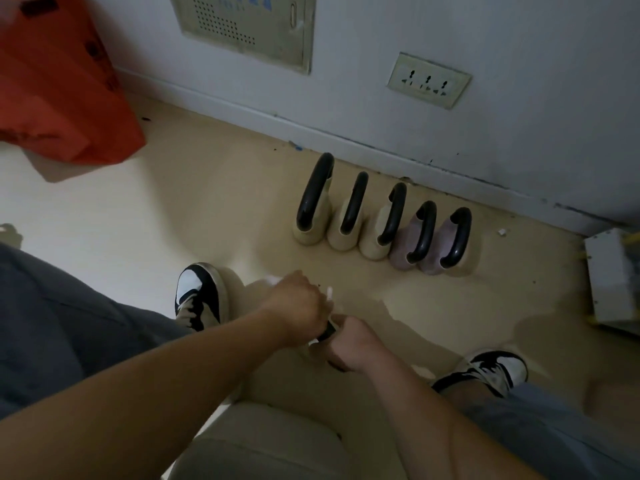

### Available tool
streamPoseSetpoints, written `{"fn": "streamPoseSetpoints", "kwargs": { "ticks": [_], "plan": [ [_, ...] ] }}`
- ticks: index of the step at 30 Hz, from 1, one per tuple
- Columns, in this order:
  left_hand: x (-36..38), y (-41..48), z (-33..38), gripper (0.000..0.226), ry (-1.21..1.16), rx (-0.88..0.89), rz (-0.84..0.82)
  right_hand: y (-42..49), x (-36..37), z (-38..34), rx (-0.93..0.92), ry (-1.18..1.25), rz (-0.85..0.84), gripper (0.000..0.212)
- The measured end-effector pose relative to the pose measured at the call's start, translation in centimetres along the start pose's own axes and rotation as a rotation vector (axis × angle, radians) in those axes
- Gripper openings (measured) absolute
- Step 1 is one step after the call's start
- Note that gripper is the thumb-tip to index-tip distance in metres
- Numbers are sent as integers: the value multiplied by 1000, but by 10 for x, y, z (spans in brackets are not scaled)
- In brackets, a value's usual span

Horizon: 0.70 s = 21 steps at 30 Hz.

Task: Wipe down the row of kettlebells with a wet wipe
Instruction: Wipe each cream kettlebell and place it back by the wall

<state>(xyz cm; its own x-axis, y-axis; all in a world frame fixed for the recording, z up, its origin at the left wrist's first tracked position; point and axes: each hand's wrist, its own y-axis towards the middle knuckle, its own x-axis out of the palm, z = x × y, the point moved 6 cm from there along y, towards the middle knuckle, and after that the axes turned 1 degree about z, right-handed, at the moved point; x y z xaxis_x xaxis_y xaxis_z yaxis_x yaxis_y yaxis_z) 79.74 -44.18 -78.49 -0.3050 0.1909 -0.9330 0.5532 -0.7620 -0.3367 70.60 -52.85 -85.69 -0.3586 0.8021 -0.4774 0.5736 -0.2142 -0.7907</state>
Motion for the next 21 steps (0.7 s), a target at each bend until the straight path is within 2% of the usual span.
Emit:
{"fn": "streamPoseSetpoints", "kwargs": {
  "ticks": [1, 3, 4, 7, 8, 9, 10, 11, 13, 14, 16, 18, 19, 21],
  "plan": [
    [-1, -13, 21, 44, 41, 133, 24, 11, 5, 9, -15, -28, 12, 52],
    [1, -20, 27, 52, -27, 248, -66, 12, 6, 11, -5, -4, -2, 49],
    [1, -11, 15, 59, -55, 218, -112, 4, 3, 7, 16, 21, -12, 43],
    [5, 15, -42, 62, -352, -152, -207, -12, -4, -6, 44, 68, -32, 26],
    [6, 15, -45, 61, -375, -210, -199, -11, -6, -5, 40, 56, -41, 24],
    [3, 11, -40, 58, -296, -192, -184, -9, -6, -7, 16, 54, -40, 22],
    [-4, 3, -21, 53, -183, -73, -29, -10, -7, -6, -4, 17, -33, 20],
    [-6, -12, 4, 49, -101, 62, 54, -8, -6, -6, -31, 11, -16, 22],
    [1, -26, 27, 52, -19, 246, -10, -2, -5, -4, -87, 36, 9, 34],
    [1, -21, 19, 56, -135, 206, -58, -2, -3, -4, -84, 41, -3, 33],
    [3, -2, -21, 60, -269, 8, -136, -5, -4, -5, -36, 58, -22, 22],
    [6, 8, -49, 59, -411, -189, -172, -4, -6, -4, -14, 68, -31, 25],
    [4, 5, -49, 57, -355, -205, -179, -3, -7, -5, -18, 59, -31, 25],
    [-3, -8, -17, 51, -109, -78, -65, -4, -9, -7, -50, 68, -37, 20]
  ]
}}
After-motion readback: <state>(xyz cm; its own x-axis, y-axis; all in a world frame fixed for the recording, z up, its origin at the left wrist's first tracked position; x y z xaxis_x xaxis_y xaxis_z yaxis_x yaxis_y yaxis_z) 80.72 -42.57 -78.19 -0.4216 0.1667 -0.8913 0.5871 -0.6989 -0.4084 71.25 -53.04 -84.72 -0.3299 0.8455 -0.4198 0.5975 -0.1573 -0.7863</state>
